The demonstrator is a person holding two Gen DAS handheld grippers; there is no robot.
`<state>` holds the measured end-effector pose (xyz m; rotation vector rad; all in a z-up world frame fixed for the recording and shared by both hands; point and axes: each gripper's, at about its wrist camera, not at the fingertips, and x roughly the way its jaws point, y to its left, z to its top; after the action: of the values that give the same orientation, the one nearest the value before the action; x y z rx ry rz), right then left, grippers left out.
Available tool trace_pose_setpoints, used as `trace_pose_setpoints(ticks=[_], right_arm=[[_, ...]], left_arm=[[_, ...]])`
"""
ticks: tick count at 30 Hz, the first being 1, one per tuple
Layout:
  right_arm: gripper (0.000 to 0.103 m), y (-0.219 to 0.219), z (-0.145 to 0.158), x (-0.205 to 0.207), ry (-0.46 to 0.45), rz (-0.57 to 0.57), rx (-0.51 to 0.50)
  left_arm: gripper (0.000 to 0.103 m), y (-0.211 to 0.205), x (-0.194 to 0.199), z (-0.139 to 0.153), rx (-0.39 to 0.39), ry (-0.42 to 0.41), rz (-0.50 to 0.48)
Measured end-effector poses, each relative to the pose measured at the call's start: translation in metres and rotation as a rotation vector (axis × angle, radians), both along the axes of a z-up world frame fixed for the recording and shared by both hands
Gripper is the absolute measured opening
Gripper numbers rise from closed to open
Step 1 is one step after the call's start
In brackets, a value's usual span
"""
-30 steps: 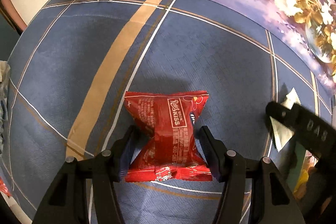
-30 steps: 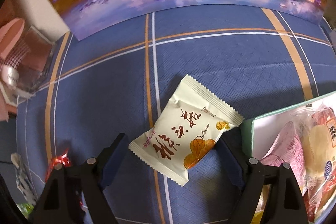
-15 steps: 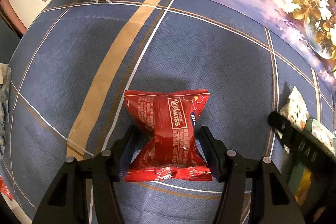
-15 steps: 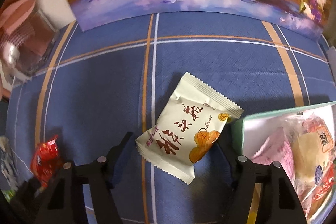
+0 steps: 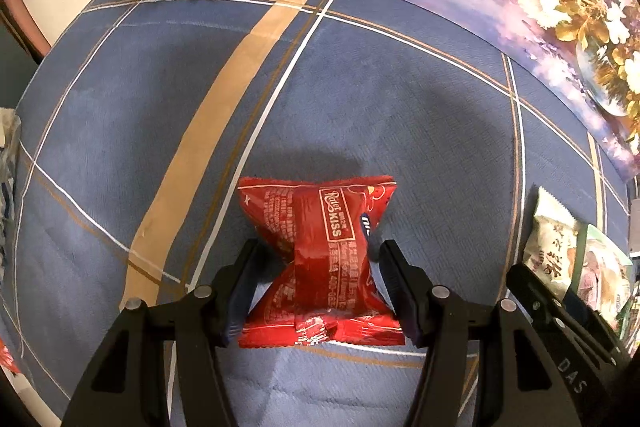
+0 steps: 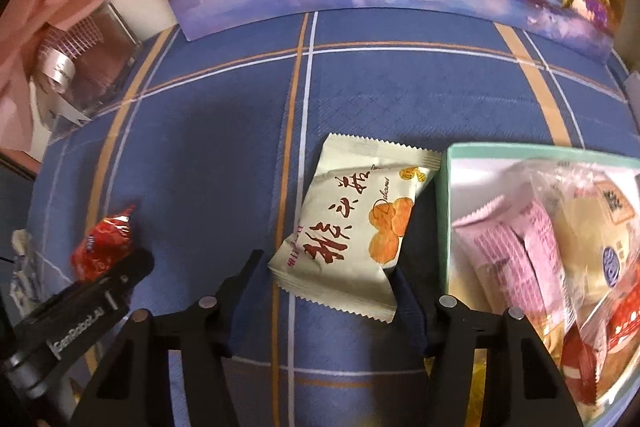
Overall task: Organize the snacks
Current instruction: 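Lift both held packets and carry them over the white tray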
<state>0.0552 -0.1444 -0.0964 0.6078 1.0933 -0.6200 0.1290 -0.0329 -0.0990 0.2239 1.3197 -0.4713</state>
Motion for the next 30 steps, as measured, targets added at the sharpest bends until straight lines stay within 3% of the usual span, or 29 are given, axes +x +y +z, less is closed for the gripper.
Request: trace_pose_setpoints(ticks=[10,30], right_arm=[[0.062,-0.016,0.017,-0.03,-0.067,0.008,0.06],[0.062,0.024,0.051,-0.056,-0.073,0.093,0.08]], left_arm=[[0.061,0.016,0.0,0.003,-0.045,0.029,0.015],[0.061,0.05,0.006,0.027,-0.134,0.023,0.02]])
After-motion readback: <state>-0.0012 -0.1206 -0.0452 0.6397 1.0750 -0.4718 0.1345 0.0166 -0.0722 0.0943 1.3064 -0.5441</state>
